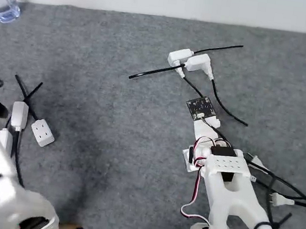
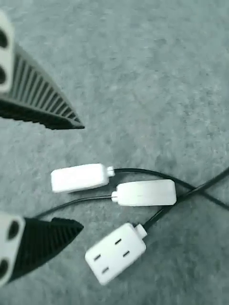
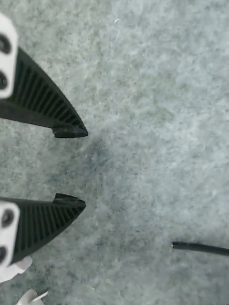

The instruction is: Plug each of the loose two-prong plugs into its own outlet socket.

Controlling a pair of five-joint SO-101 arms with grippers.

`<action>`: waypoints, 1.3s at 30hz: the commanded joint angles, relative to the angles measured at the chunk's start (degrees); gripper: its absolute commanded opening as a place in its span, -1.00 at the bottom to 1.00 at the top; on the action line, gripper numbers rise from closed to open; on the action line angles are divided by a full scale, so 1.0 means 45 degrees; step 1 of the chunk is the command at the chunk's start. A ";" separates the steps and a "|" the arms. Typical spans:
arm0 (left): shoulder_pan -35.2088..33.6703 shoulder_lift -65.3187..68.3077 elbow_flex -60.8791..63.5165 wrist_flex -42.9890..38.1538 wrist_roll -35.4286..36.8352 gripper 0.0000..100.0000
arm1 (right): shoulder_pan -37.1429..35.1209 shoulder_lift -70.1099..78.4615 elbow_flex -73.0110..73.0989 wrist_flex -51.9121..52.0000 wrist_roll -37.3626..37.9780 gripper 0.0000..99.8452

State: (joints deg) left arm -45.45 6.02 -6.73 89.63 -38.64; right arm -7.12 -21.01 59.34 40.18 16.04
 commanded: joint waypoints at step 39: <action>0.2872 0.3770 -0.1377 -0.1602 -0.1856 -0.97 | -0.0400 -0.0322 0.0117 -0.0733 0.0567 -0.63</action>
State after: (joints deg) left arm -34.37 29.32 -10.77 78.20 -46.46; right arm -8.44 -21.01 59.96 37.98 17.98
